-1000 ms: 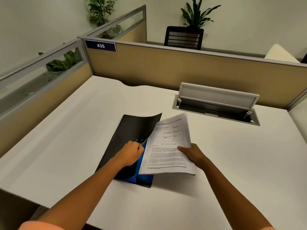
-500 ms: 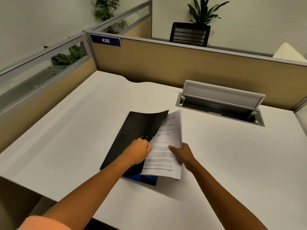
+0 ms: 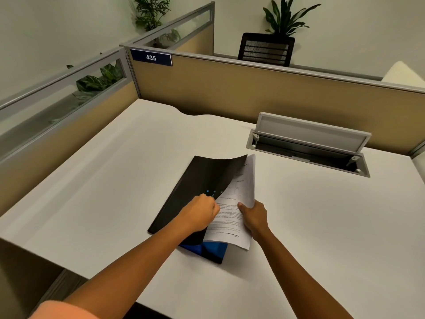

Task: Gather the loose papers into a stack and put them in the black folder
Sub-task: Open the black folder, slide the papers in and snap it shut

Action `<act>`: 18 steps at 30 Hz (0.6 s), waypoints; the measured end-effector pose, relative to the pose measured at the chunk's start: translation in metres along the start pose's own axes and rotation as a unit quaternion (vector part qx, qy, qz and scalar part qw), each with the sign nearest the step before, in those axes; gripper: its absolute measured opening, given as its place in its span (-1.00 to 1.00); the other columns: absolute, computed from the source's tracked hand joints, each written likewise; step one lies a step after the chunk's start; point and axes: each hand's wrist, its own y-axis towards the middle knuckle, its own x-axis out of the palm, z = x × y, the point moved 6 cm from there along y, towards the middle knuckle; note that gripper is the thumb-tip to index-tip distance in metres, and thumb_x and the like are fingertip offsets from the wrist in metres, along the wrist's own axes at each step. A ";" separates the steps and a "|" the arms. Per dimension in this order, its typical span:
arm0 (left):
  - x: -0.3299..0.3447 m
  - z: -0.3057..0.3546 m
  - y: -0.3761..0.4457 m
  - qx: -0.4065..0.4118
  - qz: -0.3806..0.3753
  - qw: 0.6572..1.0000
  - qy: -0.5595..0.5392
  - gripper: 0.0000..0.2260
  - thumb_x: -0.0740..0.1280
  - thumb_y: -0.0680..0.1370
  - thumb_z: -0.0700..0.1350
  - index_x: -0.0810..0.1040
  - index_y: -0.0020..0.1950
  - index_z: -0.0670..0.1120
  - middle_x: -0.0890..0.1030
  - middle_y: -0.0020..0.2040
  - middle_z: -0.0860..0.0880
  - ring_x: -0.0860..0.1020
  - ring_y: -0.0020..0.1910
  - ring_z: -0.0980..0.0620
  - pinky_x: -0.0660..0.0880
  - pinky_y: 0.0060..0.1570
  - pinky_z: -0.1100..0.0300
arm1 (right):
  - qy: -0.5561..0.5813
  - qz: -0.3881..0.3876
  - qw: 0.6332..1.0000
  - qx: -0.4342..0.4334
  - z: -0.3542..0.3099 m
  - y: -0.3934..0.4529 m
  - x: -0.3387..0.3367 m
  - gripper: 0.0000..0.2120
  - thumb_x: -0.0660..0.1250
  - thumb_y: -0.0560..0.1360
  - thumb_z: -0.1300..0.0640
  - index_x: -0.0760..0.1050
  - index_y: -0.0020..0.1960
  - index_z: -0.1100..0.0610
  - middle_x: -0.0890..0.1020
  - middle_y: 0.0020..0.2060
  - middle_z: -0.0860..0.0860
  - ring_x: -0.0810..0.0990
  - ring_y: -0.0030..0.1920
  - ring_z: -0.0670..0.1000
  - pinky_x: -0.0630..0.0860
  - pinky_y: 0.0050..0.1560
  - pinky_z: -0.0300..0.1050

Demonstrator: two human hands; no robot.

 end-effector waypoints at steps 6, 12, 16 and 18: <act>0.001 0.005 -0.005 -0.016 0.011 1.000 -0.021 -0.77 0.15 0.64 -0.19 0.50 -0.16 -0.19 0.47 -0.26 -0.08 0.40 -0.30 0.01 0.43 -0.30 0.12 | 0.015 0.033 0.999 0.008 0.007 -0.014 0.007 -0.59 0.30 0.59 0.04 0.38 0.39 0.16 0.53 0.31 0.15 0.59 0.20 0.24 0.55 0.20 0.15; 0.002 0.015 -0.003 0.012 -0.014 1.000 0.012 -0.69 0.15 0.65 -0.15 0.39 -0.30 -0.09 0.52 -0.24 -0.10 0.47 -0.34 0.04 0.51 -0.31 0.17 | 0.019 0.040 0.999 0.012 0.005 -0.022 0.023 -0.57 0.29 0.60 0.05 0.35 0.42 0.17 0.51 0.35 0.16 0.54 0.28 0.24 0.51 0.28 0.17; 0.003 0.021 -0.005 0.010 -0.012 1.000 0.003 -0.70 0.17 0.65 -0.13 0.41 -0.29 -0.09 0.51 -0.29 -0.09 0.50 -0.35 0.02 0.54 -0.25 0.15 | 0.016 0.044 0.999 0.001 -0.001 -0.022 0.030 -0.59 0.29 0.60 0.05 0.37 0.39 0.17 0.54 0.30 0.16 0.57 0.24 0.19 0.51 0.28 0.13; 0.007 0.027 -0.005 0.005 -0.022 1.000 0.003 -0.74 0.17 0.65 -0.12 0.47 -0.22 -0.11 0.56 -0.26 -0.11 0.51 -0.33 0.04 0.54 -0.23 0.14 | 0.017 0.047 0.999 -0.008 -0.003 -0.022 0.035 -0.65 0.29 0.60 0.07 0.41 0.33 0.19 0.57 0.24 0.16 0.58 0.21 0.15 0.52 0.24 0.04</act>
